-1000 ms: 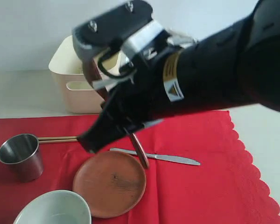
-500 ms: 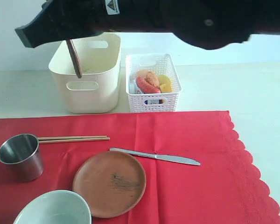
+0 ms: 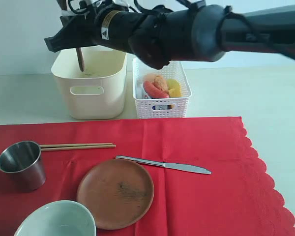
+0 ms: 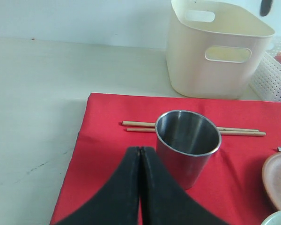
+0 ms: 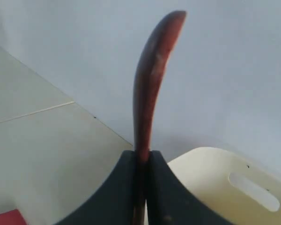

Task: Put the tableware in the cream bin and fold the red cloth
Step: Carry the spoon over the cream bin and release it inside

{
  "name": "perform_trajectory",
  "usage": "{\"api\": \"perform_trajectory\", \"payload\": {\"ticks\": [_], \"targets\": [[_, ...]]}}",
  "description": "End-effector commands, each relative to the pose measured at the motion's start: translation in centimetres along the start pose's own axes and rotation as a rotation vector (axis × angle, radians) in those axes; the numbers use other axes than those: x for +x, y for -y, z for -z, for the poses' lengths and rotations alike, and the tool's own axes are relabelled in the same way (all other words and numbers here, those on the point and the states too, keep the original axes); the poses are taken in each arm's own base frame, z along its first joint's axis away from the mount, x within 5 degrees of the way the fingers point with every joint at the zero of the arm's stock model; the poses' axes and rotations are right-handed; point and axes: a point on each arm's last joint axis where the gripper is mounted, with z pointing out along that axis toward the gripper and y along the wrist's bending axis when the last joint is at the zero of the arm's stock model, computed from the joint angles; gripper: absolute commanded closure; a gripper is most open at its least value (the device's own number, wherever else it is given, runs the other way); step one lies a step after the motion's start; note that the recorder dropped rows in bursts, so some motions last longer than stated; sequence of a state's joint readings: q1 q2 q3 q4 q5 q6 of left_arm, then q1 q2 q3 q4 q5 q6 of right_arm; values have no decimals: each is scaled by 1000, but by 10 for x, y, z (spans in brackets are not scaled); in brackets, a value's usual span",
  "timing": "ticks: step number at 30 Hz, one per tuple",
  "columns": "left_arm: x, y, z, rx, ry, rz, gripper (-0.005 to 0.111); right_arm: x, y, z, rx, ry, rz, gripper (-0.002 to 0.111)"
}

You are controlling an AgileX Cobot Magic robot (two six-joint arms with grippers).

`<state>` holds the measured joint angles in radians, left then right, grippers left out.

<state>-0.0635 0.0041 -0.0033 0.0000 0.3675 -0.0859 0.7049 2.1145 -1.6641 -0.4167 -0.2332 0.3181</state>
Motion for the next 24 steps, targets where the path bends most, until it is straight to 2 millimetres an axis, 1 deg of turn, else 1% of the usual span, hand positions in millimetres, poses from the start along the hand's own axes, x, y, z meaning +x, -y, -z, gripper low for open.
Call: {"api": "perform_trajectory", "payload": {"ticks": [1,4,8,14,15,17,19,23,24], "targets": [[0,1,0,11,10,8,107,11,7,-25,6,37,69,108],[0,1,0,11,10,8,107,24,10,-40,21,36,81,108],[0,1,0,11,10,8,107,33,14,-56,62,53,121,108],[0,1,0,11,10,8,107,52,20,-70,130,48,70,108],[0,1,0,11,10,8,107,57,21,-72,136,41,54,106],[0,1,0,11,10,8,107,61,21,-73,141,31,26,99],[0,1,0,11,10,8,107,65,21,-74,143,25,17,88],[0,1,0,11,10,8,107,66,21,-75,142,21,15,56],[0,1,0,11,10,8,107,66,21,-75,143,21,13,52]]}}
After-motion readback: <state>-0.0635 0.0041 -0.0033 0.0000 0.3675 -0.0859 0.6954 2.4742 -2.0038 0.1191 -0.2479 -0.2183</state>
